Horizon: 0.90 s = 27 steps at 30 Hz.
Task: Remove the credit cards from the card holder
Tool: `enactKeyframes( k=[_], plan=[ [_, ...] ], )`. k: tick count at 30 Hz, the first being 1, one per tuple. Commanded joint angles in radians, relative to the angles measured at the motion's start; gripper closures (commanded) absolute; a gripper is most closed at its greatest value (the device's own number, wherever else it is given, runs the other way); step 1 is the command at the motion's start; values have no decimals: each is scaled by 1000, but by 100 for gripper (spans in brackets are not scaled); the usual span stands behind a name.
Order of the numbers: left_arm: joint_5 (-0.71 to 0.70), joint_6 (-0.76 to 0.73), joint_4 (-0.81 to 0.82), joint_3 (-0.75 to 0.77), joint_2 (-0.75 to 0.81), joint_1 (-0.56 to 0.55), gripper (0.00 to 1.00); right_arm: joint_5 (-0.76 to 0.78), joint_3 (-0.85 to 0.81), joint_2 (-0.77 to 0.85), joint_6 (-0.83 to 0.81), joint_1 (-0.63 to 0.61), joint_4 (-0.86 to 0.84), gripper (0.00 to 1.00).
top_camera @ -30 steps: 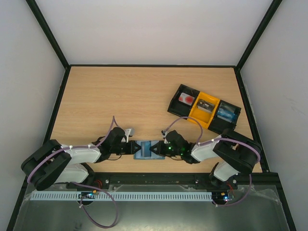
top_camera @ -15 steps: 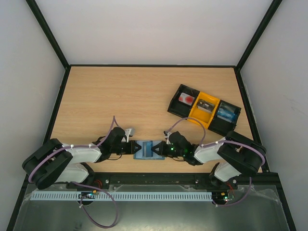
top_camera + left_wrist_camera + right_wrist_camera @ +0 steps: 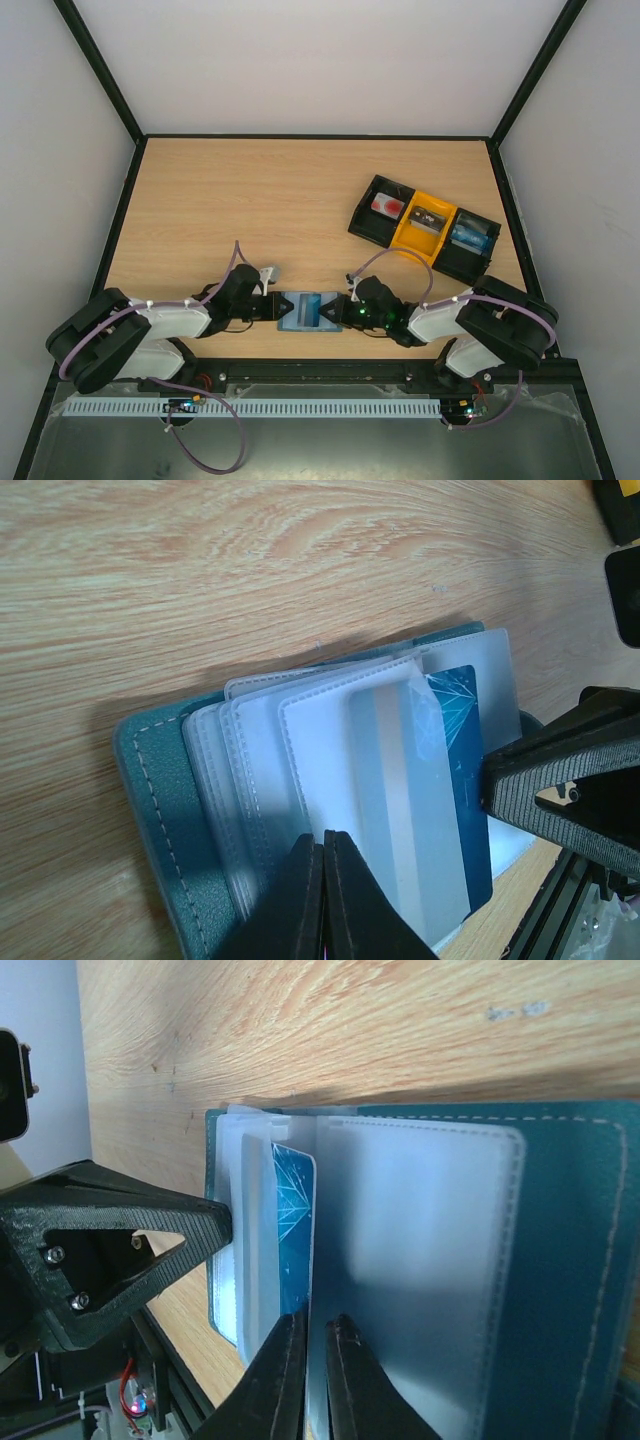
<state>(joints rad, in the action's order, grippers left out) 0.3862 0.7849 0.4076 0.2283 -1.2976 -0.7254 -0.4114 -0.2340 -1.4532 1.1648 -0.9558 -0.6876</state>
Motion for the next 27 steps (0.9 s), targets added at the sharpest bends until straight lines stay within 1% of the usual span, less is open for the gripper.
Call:
enactKeyframes(
  k=[1,5,14,17,21,23,27],
  plan=[
    [-7,-14,-48,-2,-3,3,97,10,-3,-12,13,5,-31,90],
    [-1,-9,-38,-1,-6,3,97,12,-15,-34,15,4,-35,84],
    [3,-4,-26,-3,-19,3,97,3,-56,-71,-2,4,-30,84],
    [3,-2,-24,-5,-19,3,97,-4,-59,-76,-6,4,-33,85],
    [-1,-3,-27,-5,-16,3,97,1,-51,-61,-13,5,-28,95],
    [-3,-5,-29,-4,-16,3,97,14,-46,-43,-19,3,-8,97],
    [-6,-7,-27,-6,-22,3,97,57,-44,12,-45,5,65,98]
  ],
)
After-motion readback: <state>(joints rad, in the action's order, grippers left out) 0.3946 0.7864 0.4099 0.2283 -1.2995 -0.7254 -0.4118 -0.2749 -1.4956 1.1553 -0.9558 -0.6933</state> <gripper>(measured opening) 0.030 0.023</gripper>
